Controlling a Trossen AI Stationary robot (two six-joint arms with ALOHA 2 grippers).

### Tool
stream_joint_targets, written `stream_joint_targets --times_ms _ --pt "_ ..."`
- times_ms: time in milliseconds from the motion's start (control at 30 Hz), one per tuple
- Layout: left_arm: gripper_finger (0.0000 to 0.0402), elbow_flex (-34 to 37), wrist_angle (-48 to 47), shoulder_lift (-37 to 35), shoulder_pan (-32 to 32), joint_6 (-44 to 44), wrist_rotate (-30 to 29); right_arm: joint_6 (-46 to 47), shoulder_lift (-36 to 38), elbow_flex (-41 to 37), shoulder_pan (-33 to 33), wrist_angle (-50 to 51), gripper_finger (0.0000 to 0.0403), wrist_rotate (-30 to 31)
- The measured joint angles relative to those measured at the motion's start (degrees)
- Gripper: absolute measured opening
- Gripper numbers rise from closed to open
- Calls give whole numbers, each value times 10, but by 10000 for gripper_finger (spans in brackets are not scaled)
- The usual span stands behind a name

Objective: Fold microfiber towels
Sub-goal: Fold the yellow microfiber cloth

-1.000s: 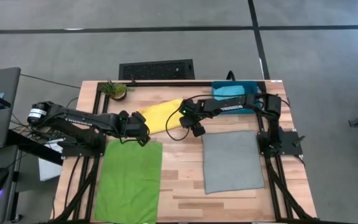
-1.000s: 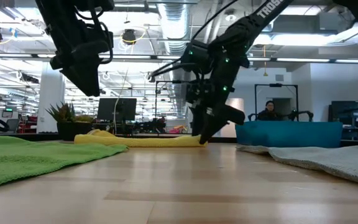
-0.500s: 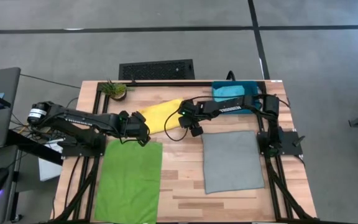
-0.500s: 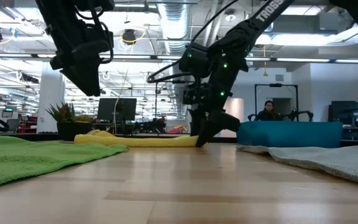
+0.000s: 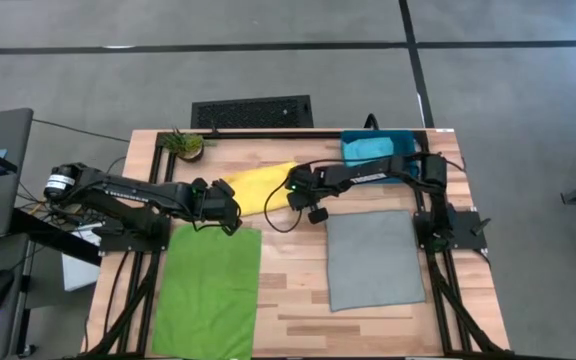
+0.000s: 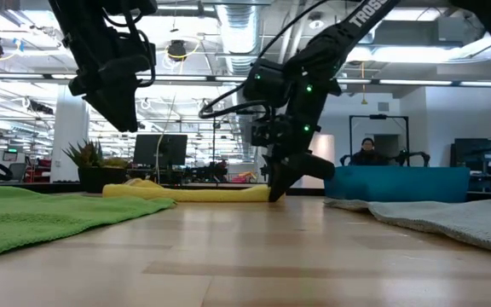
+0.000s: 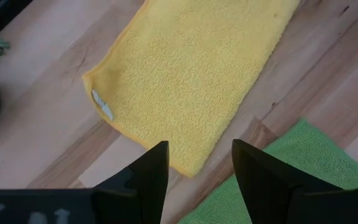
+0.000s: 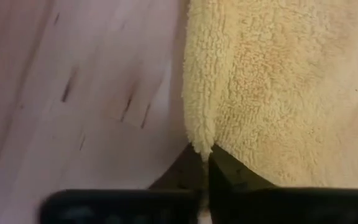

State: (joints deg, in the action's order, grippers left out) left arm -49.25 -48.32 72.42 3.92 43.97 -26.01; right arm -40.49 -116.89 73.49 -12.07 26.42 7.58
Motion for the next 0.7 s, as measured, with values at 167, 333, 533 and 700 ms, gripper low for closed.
stream_joint_targets --times_ms 167,333,533,700 --pt "169 0 0 0 0 -1 2 20 -6 49 -1 84 19 3" --pt "169 0 0 0 0 -2 2 21 -4 108 -1 147 7 4" --pt "169 0 0 0 0 0 2 12 -4 159 0 191 7 27" --pt "169 0 0 0 0 17 3 -12 -2 194 5 198 7 33"
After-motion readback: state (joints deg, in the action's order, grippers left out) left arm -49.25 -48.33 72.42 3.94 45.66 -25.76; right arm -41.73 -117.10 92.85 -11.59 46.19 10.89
